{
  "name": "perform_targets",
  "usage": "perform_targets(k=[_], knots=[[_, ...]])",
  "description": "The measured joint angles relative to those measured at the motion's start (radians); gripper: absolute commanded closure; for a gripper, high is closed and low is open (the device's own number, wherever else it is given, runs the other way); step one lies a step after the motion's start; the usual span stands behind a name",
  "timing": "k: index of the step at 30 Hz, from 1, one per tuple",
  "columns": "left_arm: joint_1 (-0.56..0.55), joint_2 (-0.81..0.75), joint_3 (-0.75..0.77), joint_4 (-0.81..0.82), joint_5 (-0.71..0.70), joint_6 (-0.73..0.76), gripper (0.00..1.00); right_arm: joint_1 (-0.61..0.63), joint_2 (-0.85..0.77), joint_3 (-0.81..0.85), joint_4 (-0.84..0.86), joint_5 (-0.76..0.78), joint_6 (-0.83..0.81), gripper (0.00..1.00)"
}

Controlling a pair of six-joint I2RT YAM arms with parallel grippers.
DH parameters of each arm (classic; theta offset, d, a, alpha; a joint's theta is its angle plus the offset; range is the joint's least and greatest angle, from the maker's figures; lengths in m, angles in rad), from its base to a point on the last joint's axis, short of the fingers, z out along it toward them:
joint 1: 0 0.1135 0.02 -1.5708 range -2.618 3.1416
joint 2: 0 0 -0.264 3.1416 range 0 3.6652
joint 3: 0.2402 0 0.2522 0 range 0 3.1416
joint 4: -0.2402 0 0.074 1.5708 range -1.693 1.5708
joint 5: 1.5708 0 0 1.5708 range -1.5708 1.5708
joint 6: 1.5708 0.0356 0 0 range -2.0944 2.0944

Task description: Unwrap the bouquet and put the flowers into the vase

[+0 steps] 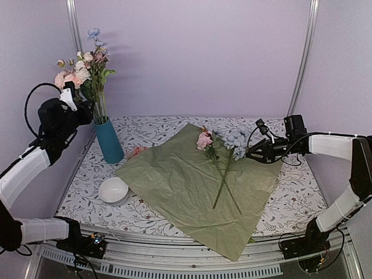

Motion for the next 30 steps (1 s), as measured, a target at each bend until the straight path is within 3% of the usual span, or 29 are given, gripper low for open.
perform_targets(k=[7, 14, 23, 30], knots=[[-0.203, -0.035, 0.034, -0.163, 0.089, -0.048, 0.61, 0.0, 0.0, 0.003, -0.004, 0.016, 0.005, 0.38], [-0.463, 0.114, 0.168, -0.23, 0.15, -0.093, 0.58, 0.0, 0.011, 0.006, -0.008, 0.022, 0.012, 0.38], [-0.716, 0.483, 0.363, -0.224, 0.213, -0.134, 0.6, 0.0, 0.018, 0.009, -0.008, 0.037, 0.012, 0.39], [-0.856, 0.861, 0.682, -0.373, 0.153, -0.134, 0.57, -0.001, 0.021, 0.009, -0.008, 0.059, 0.012, 0.39]])
